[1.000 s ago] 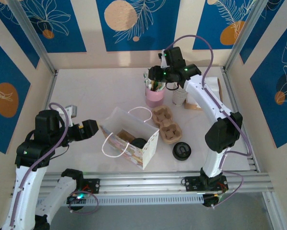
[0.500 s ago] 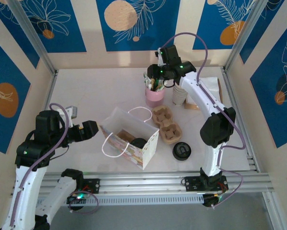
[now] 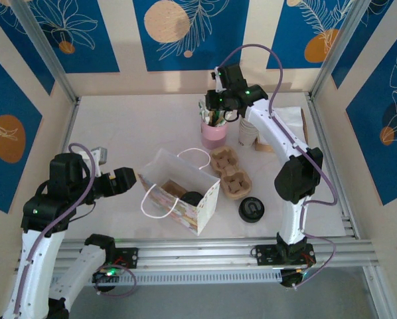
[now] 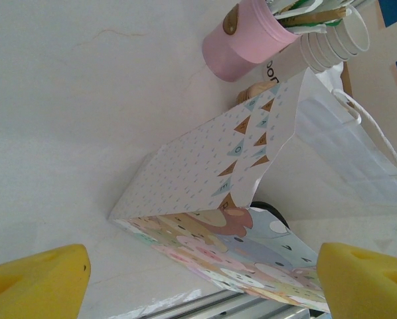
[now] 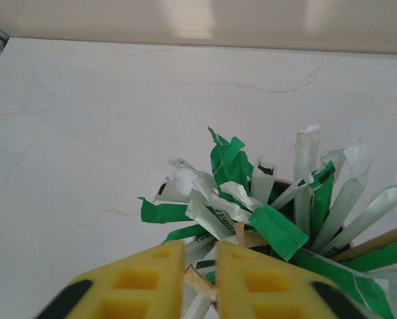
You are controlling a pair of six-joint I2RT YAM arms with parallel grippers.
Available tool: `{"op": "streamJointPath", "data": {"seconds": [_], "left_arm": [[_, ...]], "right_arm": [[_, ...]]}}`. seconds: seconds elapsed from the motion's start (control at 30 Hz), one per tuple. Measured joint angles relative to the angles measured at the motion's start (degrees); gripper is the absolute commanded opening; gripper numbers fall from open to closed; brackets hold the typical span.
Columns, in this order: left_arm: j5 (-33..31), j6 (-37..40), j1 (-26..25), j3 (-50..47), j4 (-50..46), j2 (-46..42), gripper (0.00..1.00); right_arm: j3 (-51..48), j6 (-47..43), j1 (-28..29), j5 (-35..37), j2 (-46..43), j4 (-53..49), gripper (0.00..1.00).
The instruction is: Pack the takeout coffee
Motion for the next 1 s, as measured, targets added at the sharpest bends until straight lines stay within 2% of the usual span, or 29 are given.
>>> {"op": "streamJointPath", "data": {"seconds": [0.1,0.3,0.43,0.7,1.0], "left_arm": [[0.0,0.0,0.0,-0.1,0.0,0.0,0.88],[0.0,0.0,0.0,-0.1,0.0,0.0,0.88],[0.0,0.0,0.0,-0.1,0.0,0.0,0.88],[0.0,0.0,0.0,-0.1,0.0,0.5,0.88],[0.0,0.0,0.0,-0.1,0.0,1.2,0.88]], "right_arm": [[0.4,-0.2,0.0,0.5,0.0,-0.2,0.07],[0.7,-0.3,0.0,1.3,0.0,-0.7,0.07],[0.8,-0.5,0.1,1.3,0.0,-1.3,0.12],[1.0,-0.2,0.1,1.2,0.0,-1.9,0.34],[1.0,-0.6,1.0,1.3,0.2,-1.9,0.34]]}}
